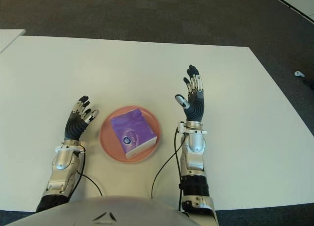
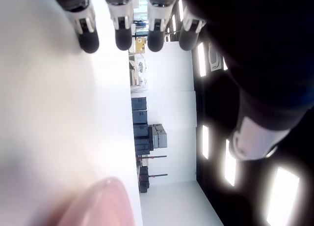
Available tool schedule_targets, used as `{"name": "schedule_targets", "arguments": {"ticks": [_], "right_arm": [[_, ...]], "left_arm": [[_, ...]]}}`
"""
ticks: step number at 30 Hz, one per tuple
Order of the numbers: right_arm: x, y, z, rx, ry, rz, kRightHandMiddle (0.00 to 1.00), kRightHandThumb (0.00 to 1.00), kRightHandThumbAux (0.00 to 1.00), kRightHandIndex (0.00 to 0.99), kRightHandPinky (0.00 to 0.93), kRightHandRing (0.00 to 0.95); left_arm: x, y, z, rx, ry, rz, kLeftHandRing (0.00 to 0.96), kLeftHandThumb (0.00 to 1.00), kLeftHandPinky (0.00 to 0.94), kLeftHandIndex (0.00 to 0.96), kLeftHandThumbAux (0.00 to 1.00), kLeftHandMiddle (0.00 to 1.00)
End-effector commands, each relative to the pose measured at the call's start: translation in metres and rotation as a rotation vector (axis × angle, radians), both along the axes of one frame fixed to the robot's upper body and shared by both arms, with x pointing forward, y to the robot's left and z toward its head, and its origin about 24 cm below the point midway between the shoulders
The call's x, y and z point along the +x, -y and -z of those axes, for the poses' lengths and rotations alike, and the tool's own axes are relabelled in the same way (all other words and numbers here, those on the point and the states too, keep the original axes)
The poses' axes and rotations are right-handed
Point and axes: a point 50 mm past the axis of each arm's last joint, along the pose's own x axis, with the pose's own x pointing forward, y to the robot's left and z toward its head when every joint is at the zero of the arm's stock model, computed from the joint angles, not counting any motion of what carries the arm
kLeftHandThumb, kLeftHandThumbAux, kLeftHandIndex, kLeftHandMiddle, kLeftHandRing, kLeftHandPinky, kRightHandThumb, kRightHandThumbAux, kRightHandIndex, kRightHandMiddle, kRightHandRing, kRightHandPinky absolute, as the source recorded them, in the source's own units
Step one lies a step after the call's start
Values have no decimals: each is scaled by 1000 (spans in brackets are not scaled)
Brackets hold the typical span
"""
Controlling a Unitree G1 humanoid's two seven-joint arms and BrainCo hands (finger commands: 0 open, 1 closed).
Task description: Put the tissue paper into the plate.
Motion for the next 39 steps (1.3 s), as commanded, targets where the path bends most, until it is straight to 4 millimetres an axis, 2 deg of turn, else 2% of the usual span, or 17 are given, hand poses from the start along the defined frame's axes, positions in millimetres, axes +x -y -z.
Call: {"name": "schedule_targets", "arguments": {"ticks": [1, 15, 39], "right_arm": [[1, -8, 65, 26, -330, 21, 0, 0, 591, 0, 0, 0], [-8, -15, 75, 0, -355, 16, 0, 0, 606, 0, 0, 0], [-15, -15, 85, -34, -422, 9, 0, 0, 586, 0, 0, 0]], "left_arm": [[-1, -1, 3, 11, -14, -5, 0, 0, 0, 12, 624, 0], [-2, -2, 3, 12, -16, -7, 0, 0, 0, 8, 626, 0], [-3, -2, 2, 22, -23, -5, 0, 0, 0, 4, 622, 0]]}}
